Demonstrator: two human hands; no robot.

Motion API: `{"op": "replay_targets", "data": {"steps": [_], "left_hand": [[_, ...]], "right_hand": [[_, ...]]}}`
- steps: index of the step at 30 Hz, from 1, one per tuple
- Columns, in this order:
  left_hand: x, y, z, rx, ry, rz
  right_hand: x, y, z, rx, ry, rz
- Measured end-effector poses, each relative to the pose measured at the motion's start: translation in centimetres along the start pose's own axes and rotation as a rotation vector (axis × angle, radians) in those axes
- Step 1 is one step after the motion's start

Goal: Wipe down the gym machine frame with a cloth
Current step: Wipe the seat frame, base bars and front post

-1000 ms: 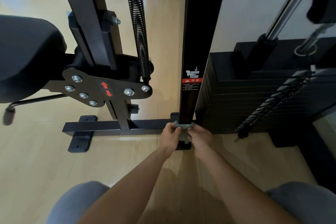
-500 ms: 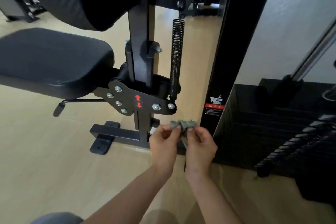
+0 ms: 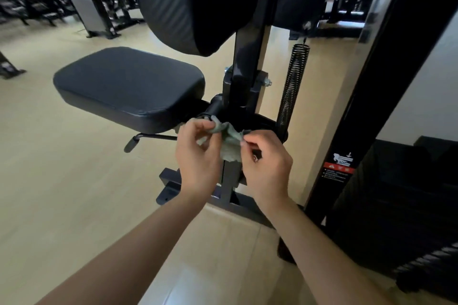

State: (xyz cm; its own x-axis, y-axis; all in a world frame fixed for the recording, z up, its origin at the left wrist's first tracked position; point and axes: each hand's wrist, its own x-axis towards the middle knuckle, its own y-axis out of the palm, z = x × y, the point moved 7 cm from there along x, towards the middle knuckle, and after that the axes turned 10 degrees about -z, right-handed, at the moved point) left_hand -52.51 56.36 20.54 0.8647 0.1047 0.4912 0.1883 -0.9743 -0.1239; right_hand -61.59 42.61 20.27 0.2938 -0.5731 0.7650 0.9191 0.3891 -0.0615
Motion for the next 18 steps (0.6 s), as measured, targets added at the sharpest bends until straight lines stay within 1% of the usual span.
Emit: {"op": "replay_targets", "data": {"steps": [2,5,10,13,15,18], "left_hand": [[-0.2,0.9,-0.2,0.127,0.149,0.081],[-1.1,1.8,0.8,0.233,0.216,0.162],[-2.6,1.9,2.0,0.141,0.168,0.17],[-3.9,2.2,3.3,0.078,0.141,0.27],[-4.3,2.6,3.6,0.063,0.135,0.338],[-3.7,2.6,3.3,0.03,0.154,0.329]], "right_hand": [[0.4,0.3,-0.3,-0.19,-0.181,0.084],[-0.6,-0.1,-0.9,-0.317,-0.266,0.174],[-0.6,-1.4,-1.0,-0.38,-0.275,0.196],[-0.8,-2.1,-1.2,-0.454,-0.246,0.246],[-0.9,-2.4,-1.3,-0.502,-0.231,0.243],[-0.5,-2.4,-1.3,-0.555,-0.201,0.207]]}}
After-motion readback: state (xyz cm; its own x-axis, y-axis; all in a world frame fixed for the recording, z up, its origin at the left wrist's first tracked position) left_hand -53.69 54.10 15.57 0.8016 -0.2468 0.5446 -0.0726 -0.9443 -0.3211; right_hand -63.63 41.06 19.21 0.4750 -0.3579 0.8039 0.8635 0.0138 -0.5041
